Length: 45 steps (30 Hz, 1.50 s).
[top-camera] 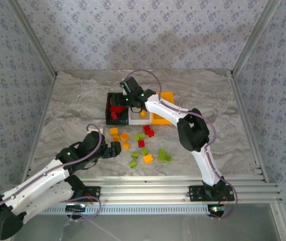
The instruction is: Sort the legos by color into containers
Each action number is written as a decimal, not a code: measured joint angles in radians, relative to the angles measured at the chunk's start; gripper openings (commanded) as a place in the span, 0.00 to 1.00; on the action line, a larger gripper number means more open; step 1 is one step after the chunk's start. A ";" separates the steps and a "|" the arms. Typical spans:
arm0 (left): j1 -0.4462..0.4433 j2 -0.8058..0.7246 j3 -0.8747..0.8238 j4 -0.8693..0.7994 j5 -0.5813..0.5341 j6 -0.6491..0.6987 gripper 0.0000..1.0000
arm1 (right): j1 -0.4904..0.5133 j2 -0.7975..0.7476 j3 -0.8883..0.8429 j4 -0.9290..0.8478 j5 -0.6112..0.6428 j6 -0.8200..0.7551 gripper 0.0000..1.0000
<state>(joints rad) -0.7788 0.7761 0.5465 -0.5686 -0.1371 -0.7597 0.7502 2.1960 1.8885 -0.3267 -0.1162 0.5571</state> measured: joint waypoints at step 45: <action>-0.146 0.710 0.250 0.188 -0.162 0.138 0.31 | -0.143 -0.809 -0.910 0.223 0.061 0.042 0.69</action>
<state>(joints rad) -0.9253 1.4864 0.7963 -0.3801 -0.2993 -0.6220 0.6075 1.3865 0.9783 -0.1036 -0.0555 0.5991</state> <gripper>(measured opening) 0.341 0.693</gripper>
